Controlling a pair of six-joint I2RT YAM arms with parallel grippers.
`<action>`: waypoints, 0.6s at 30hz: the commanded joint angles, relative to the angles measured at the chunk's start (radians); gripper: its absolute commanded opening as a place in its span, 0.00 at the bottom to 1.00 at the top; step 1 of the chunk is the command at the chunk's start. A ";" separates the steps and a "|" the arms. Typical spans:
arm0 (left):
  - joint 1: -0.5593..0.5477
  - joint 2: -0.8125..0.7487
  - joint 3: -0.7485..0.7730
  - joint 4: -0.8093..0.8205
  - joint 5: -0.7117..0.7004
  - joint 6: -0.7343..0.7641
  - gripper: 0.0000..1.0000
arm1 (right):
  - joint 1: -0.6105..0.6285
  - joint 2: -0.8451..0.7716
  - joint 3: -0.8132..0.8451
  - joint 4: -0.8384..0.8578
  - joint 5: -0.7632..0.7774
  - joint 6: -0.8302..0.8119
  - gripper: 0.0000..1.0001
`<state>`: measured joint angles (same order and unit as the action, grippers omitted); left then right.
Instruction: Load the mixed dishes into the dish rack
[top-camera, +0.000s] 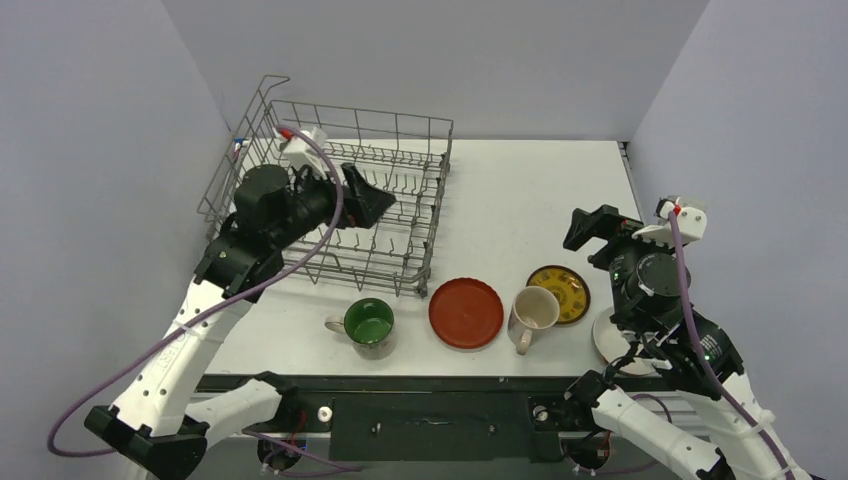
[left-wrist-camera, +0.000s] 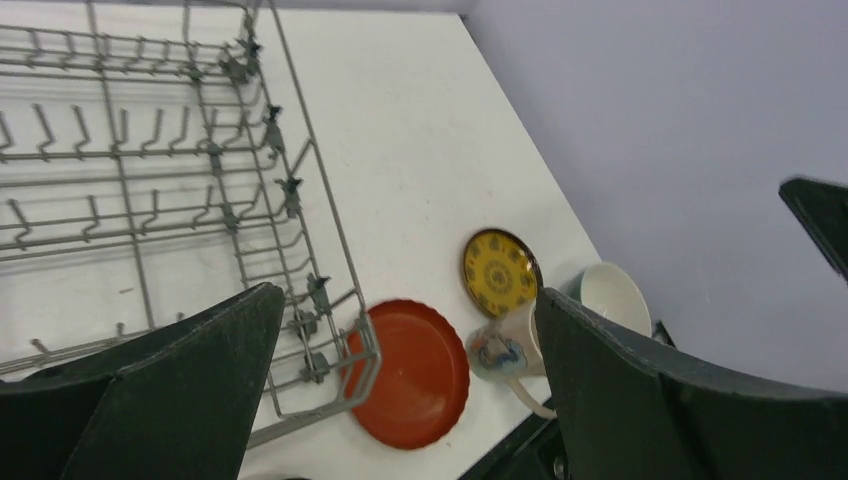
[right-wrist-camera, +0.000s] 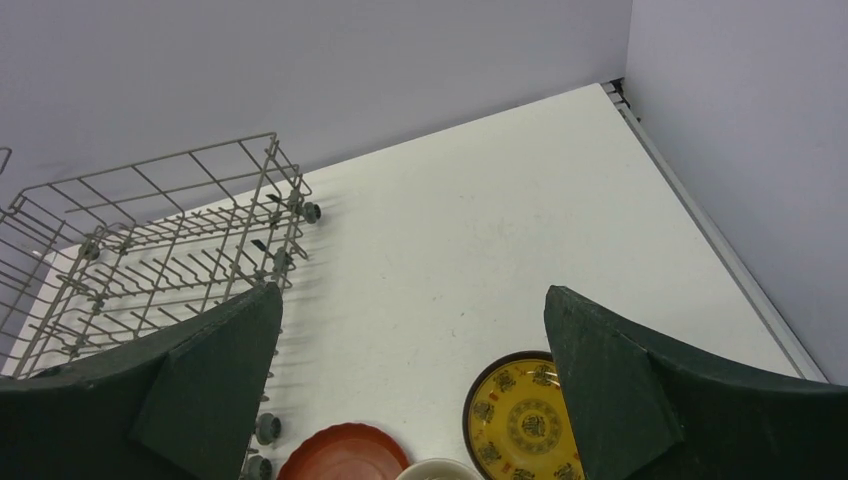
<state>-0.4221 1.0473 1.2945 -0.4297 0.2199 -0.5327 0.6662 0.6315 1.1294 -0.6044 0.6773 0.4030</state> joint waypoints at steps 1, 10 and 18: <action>-0.162 0.020 -0.022 -0.021 -0.123 0.089 0.96 | -0.004 0.031 -0.015 -0.013 0.031 0.033 1.00; -0.339 0.006 -0.166 -0.012 -0.207 0.088 0.96 | -0.006 0.055 -0.049 -0.012 -0.012 0.030 1.00; -0.582 -0.010 -0.325 -0.010 -0.461 0.003 0.96 | -0.006 0.077 -0.101 0.019 -0.074 0.090 1.00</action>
<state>-0.8803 1.0557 1.0138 -0.4492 -0.0574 -0.4892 0.6662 0.6987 1.0546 -0.6224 0.6411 0.4488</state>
